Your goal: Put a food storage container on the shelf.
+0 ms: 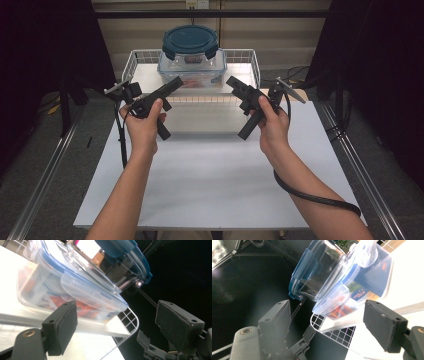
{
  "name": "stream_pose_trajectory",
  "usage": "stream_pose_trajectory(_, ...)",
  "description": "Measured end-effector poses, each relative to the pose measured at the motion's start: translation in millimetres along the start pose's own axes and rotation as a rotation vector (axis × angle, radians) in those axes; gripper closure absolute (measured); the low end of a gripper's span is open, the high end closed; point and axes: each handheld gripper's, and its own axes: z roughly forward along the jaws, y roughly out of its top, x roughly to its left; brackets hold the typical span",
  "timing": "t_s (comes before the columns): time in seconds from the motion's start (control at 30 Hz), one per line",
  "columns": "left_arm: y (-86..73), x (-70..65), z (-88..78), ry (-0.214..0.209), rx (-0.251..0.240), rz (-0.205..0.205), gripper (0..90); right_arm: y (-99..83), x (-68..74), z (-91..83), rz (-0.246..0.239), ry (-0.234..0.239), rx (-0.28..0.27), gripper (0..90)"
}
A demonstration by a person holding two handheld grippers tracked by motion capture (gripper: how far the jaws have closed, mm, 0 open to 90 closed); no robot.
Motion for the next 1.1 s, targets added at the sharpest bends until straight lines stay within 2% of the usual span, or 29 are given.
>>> stream_pose_trajectory(0.07,-3.4,-0.3,-2.0,0.004,0.007,0.020,15.9,-1.6,-1.3,-3.6,-0.009,-0.002,0.008,22.1)
stream_pose_trajectory(0.13,-6.4,-1.6,-2.8,0.003,-0.001,0.008,15.3,-2.6,-1.9,-6.2,-0.018,0.003,0.007,21.8)
stream_pose_trajectory(0.17,-8.1,-0.3,-4.5,0.005,0.011,0.027,14.8,-3.0,-2.6,-8.1,-0.025,0.000,0.013,21.8)
stream_pose_trajectory(0.23,-11.2,0.6,-5.0,0.001,0.003,0.007,13.7,-3.4,-5.2,-12.0,-0.031,-0.003,0.013,21.6)
stream_pose_trajectory(0.47,-20.6,9.0,-10.4,0.015,0.023,0.024,11.5,-4.6,-17.2,-25.0,-0.044,-0.022,0.015,21.0)
stream_pose_trajectory(0.53,-22.9,10.7,-11.4,0.011,0.016,0.004,10.8,-5.7,-21.2,-28.6,-0.044,-0.025,0.012,20.6)
stream_pose_trajectory(0.6,-25.2,14.5,-13.8,0.016,0.028,0.023,10.6,-6.7,-24.6,-31.6,-0.047,-0.028,0.009,20.2)
stream_pose_trajectory(0.63,-27.4,15.9,-15.0,0.019,0.022,0.013,10.5,-7.3,-26.4,-33.2,-0.049,-0.032,0.009,20.1)
stream_pose_trajectory(0.73,-32.6,19.4,-17.9,0.030,0.036,0.025,10.4,-10.5,-32.1,-38.7,-0.051,-0.038,0.018,20.0)
stream_pose_trajectory(0.9,-44.2,27.5,-23.7,0.040,0.051,0.007,10.2,-17.0,-42.6,-47.9,-0.054,-0.045,0.023,20.0)
stream_pose_trajectory(0.93,-45.2,30.3,-25.4,0.039,0.064,0.022,10.2,-18.2,-45.5,-50.3,-0.057,-0.051,0.025,20.0)
stream_pose_trajectory(0.97,-47.9,31.0,-26.6,0.043,0.054,-0.002,10.1,-19.0,-47.0,-51.4,-0.054,-0.053,0.020,20.0)
stream_pose_trajectory(1.07,-51.9,35.4,-30.4,0.055,0.055,0.009,10.0,-21.3,-53.0,-56.8,-0.061,-0.060,0.019,20.0)
stream_pose_trajectory(1.1,-53.7,36.7,-31.9,0.057,0.056,0.001,9.9,-22.2,-54.4,-58.4,-0.060,-0.063,0.020,20.0)
